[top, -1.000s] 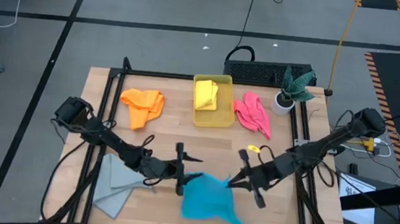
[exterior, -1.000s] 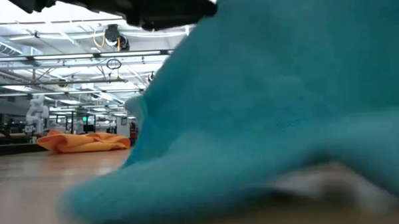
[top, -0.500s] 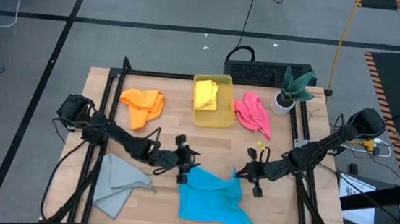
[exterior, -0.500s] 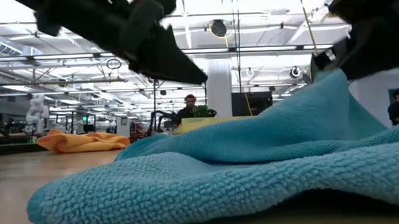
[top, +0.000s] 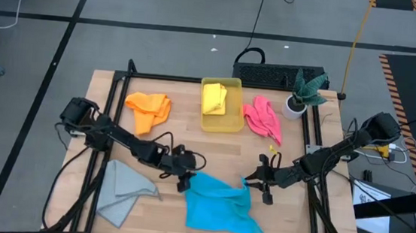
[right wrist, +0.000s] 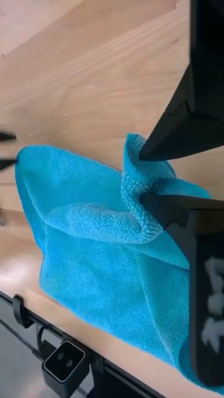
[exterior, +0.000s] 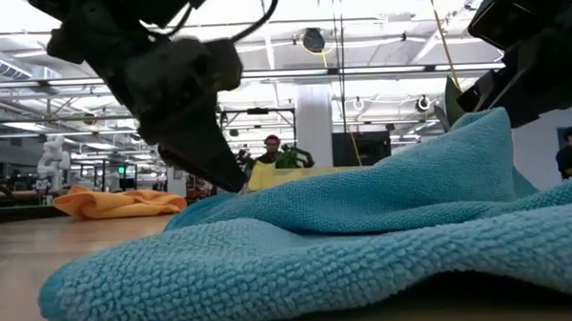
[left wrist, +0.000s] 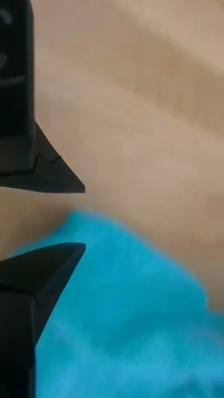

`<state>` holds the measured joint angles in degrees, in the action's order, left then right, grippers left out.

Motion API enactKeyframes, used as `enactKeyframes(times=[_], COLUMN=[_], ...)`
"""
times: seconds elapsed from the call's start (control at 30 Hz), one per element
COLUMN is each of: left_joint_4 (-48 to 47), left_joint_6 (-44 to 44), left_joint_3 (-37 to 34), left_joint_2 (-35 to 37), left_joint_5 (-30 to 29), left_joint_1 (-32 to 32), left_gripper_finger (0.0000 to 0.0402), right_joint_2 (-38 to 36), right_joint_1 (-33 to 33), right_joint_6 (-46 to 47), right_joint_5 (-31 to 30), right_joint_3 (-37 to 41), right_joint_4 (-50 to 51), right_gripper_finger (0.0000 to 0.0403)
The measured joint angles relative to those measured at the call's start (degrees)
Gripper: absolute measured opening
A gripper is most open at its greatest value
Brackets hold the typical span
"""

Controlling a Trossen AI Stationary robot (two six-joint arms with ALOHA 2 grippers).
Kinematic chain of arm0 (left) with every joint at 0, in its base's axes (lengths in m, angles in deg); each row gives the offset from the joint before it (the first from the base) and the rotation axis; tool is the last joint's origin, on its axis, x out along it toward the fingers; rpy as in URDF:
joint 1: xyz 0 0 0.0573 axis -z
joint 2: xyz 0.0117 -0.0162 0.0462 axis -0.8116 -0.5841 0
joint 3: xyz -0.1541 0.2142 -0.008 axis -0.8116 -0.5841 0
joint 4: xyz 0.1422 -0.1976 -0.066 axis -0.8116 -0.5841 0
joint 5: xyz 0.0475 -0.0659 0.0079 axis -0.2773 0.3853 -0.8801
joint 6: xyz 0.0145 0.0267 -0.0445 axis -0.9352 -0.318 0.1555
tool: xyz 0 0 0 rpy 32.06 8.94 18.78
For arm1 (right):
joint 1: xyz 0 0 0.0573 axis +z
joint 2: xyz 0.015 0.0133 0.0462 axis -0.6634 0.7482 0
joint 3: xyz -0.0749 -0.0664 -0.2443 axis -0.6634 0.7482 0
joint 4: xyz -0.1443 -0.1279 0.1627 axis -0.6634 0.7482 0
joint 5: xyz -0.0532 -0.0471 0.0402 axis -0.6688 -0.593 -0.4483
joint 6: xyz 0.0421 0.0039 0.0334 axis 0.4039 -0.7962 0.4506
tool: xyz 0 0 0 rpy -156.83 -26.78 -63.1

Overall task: Fold microfiber towels
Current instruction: Fold the blue microfiber towel

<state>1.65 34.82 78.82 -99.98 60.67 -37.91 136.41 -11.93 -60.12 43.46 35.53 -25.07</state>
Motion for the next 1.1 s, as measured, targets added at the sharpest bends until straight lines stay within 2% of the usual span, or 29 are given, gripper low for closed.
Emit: enactKeyframes(times=[0.13, 0.3, 0.53, 0.83, 0.93, 1.0, 1.1], left_joint_4=[3.5, 3.7, 3.1, 11.7, 17.4, 20.6, 22.1], left_joint_6=[-1.2, 0.9, 6.5, 6.4, 4.2, 1.7, -1.8], left_joint_3=[0.0, 0.0, 0.1, -0.2, 0.0, -0.1, 0.0], left_joint_2=[-0.2, -1.4, -3.8, -7.9, -9.3, -9.2, -7.9], left_joint_5=[4.1, 1.5, 1.3, 13.0, 14.4, 14.3, 13.0], left_joint_1=[1.0, -0.2, -2.9, -1.9, -1.5, -1.3, -1.6], left_gripper_finger=[0.011, 0.0086, 0.0073, 0.0071, 0.0066, 0.0041, 0.0009], right_joint_2=[0.0, 0.0, 0.0, 0.0, 0.0, 0.0, 0.0], right_joint_1=[0.0, 0.0, 0.1, 0.1, 0.1, 0.1, 0.5], right_joint_6=[0.0, -0.1, 0.0, -1.0, -1.3, -1.8, -4.2], right_joint_5=[0.0, 0.0, 0.0, 0.0, 0.0, -1.4, -7.9], right_joint_3=[0.0, 0.0, 0.0, 0.0, 0.0, 0.0, 0.1], right_joint_4=[0.0, -0.2, -0.3, 0.0, -0.1, -0.5, -1.0], right_gripper_finger=[0.0098, 0.0098, 0.0098, 0.0098, 0.0098, 0.0097, 0.0081])
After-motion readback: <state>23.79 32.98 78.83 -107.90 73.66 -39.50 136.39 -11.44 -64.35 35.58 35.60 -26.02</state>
